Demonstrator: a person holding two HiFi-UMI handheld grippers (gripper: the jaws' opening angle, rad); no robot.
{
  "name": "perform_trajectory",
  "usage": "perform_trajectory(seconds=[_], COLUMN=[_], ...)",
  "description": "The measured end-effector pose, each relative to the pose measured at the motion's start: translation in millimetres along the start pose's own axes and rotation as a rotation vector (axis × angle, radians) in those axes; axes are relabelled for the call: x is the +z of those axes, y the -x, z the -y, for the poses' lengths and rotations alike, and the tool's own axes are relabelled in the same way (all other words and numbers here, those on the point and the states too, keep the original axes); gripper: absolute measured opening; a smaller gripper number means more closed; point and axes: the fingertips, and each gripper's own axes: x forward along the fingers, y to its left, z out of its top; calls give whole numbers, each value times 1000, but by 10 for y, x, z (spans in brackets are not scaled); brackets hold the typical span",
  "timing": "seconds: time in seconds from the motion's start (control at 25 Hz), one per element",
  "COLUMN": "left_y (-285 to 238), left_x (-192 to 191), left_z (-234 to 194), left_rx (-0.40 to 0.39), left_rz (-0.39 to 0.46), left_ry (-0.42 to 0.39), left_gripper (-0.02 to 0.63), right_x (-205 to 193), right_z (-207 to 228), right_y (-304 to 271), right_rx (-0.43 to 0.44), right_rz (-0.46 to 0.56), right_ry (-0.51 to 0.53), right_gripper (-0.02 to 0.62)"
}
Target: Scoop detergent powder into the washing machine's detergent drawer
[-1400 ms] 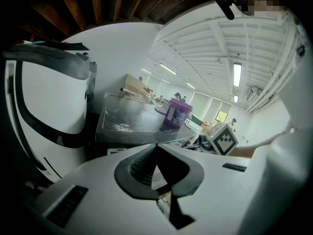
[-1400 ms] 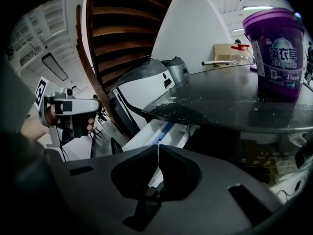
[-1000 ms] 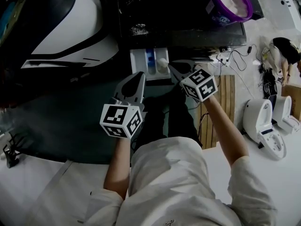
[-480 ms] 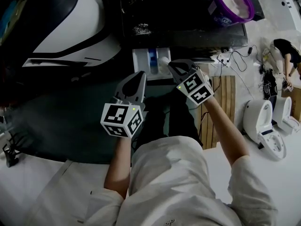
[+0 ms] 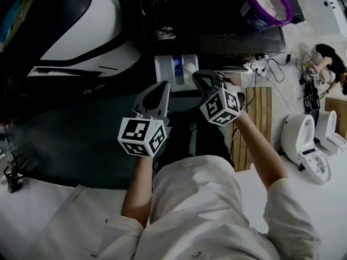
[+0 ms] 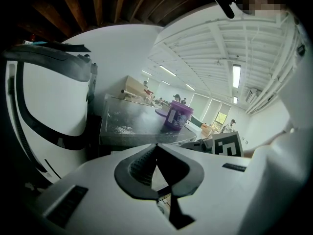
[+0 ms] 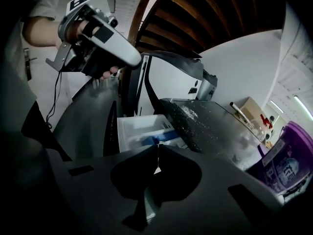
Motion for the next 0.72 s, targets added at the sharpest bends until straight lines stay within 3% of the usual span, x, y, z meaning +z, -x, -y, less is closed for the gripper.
perform_trajectory(seconds=[0.32, 0.72], left_y=[41, 94], left_x=[7, 20], left_z=[-3, -11], left_rx=[-4, -6], left_rz=[3, 8], left_ry=[-5, -12], left_gripper=[12, 12], right_x=[38, 58], right_z=[-83, -82], right_y=[16, 52], right_rx=[-42, -90], right_rz=[-28, -46], right_ry=[174, 258], right_gripper=[11, 11])
